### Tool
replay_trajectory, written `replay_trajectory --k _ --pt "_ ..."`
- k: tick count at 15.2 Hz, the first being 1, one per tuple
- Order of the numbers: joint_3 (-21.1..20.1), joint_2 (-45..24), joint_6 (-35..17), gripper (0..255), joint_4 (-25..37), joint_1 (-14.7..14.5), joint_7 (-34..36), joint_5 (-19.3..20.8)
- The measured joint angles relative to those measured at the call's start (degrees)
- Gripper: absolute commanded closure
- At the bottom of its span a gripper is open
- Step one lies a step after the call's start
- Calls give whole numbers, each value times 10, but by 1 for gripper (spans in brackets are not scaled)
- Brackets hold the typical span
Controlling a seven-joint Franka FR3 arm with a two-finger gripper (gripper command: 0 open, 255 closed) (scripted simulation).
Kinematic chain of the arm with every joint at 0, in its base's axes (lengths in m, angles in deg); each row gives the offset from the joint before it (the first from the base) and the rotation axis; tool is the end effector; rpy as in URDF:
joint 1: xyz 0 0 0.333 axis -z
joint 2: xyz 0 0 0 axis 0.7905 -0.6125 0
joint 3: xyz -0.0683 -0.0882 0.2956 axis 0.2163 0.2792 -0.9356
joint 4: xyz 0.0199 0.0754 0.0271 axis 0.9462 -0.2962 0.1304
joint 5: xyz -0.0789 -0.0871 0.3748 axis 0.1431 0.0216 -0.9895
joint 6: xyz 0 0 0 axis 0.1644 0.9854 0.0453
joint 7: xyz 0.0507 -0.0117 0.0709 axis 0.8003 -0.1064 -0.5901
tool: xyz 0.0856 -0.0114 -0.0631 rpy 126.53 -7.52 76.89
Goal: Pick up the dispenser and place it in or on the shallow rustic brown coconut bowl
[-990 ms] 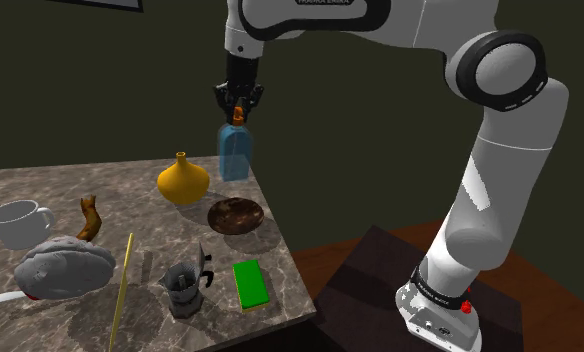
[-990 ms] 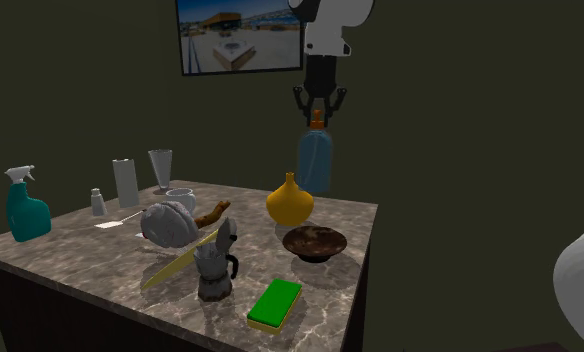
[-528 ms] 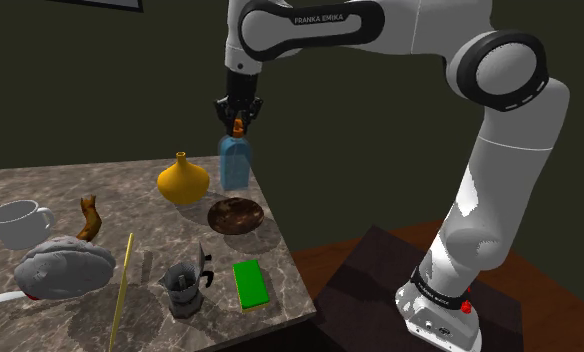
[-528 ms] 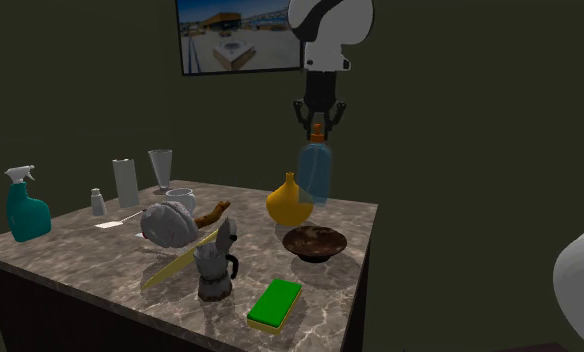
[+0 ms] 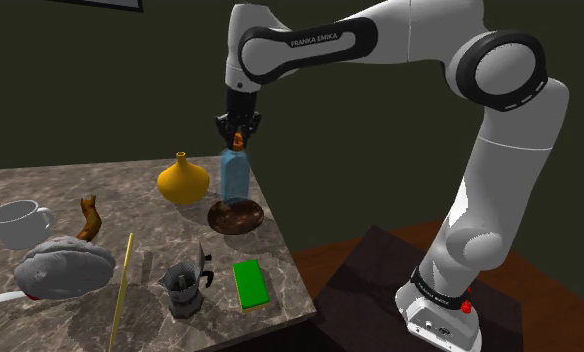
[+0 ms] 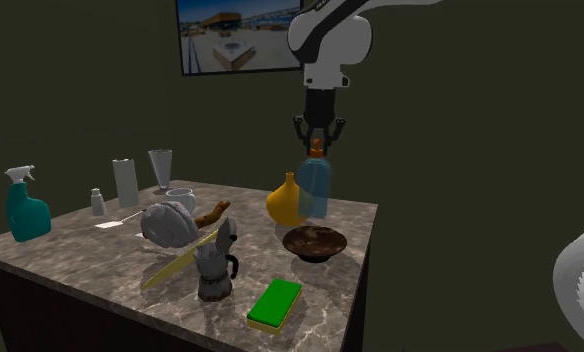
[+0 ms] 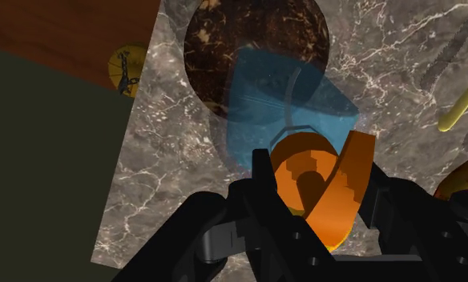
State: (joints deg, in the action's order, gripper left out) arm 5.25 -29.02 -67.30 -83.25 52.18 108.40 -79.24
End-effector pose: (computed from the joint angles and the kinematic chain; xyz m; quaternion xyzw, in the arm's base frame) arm 0.5944 0.1626 0.5044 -0.9965 0.0629 -0.0533 0.0131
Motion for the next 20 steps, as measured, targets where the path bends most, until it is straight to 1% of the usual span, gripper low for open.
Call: replay_trajectory --k 12,19,20 --pt "2 -20 -88 255 -69 -1 6 8" --pt "2 -22 -94 255 -73 -1 7 9" --pt "2 -22 -94 0 -73 -1 7 9"
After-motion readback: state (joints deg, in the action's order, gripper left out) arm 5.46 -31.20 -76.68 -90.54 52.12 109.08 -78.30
